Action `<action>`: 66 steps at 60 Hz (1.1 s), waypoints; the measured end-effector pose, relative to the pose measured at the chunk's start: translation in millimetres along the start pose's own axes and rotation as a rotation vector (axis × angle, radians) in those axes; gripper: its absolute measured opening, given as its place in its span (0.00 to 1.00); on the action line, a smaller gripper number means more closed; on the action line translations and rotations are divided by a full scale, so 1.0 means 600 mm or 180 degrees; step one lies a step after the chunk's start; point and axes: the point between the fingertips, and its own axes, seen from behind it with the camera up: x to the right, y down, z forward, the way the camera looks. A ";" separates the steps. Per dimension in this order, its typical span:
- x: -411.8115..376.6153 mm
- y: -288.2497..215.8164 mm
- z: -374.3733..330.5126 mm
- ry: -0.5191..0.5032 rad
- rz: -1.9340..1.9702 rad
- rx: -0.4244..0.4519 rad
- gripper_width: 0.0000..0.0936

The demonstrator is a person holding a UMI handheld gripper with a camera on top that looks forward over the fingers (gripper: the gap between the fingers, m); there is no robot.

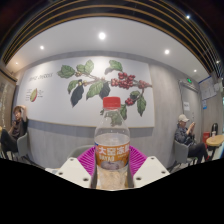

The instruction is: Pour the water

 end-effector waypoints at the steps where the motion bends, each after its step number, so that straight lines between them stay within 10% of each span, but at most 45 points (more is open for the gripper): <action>1: -0.003 0.015 0.004 -0.0002 -0.0002 -0.0064 0.44; 23: -0.031 0.175 0.027 -0.0073 -0.0039 -0.0790 0.45; 34: -0.022 0.159 0.015 -0.0027 0.0101 -0.0633 0.45; 41: -0.018 0.165 0.014 -0.0004 0.0128 -0.0735 0.61; 45: -0.019 0.170 0.013 -0.0003 0.0109 -0.0889 0.93; 66: -0.057 0.123 -0.178 -0.0337 0.0421 -0.1041 0.91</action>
